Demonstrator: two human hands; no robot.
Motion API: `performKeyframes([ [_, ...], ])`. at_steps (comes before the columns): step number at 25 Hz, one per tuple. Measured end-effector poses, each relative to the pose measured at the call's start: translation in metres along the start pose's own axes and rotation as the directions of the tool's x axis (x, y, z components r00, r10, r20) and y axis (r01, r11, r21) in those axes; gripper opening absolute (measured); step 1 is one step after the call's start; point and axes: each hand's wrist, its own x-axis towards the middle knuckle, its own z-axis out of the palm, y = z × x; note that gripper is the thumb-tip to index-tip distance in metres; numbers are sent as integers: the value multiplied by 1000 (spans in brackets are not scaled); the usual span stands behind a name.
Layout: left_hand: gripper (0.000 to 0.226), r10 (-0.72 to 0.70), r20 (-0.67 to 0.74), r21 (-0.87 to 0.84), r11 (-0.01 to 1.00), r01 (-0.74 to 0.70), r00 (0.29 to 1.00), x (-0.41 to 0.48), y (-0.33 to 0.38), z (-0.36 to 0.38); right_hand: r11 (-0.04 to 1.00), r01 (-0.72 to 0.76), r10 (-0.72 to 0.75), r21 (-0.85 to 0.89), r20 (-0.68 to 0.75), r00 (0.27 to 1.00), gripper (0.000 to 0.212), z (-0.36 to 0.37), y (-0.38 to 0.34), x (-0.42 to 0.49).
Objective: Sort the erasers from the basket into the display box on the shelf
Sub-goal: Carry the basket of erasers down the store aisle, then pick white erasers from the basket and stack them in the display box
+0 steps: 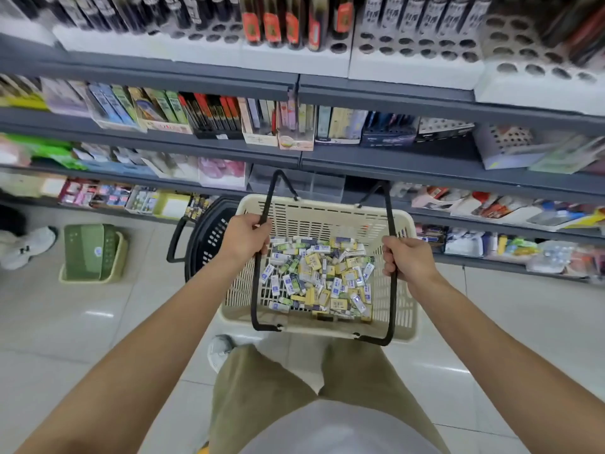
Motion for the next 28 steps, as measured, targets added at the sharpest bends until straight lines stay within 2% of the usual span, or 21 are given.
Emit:
performKeyframes([
  [7,19,11,107,88,996,-20,994,74,-37,-89,996,-37,48,80,-136,990,27,108,2,1],
  [10,17,-5,138,48,999,-1,990,106,-56,-118,993,-52,71,105,-186,980,24,144,8,12],
  [16,18,-50,145,54,998,43,988,151,-97,-138,995,-99,94,-10,-207,974,24,194,28,50],
  [21,14,-116,147,65,992,108,982,186,-145,-117,986,-127,102,-111,-210,972,24,214,64,99],
  [25,8,-109,123,190,978,84,986,206,-185,-93,952,-103,54,-287,-175,983,28,229,104,133],
  [28,25,-98,69,245,966,78,993,226,-210,-86,934,-92,24,-344,-198,980,25,233,128,155],
])
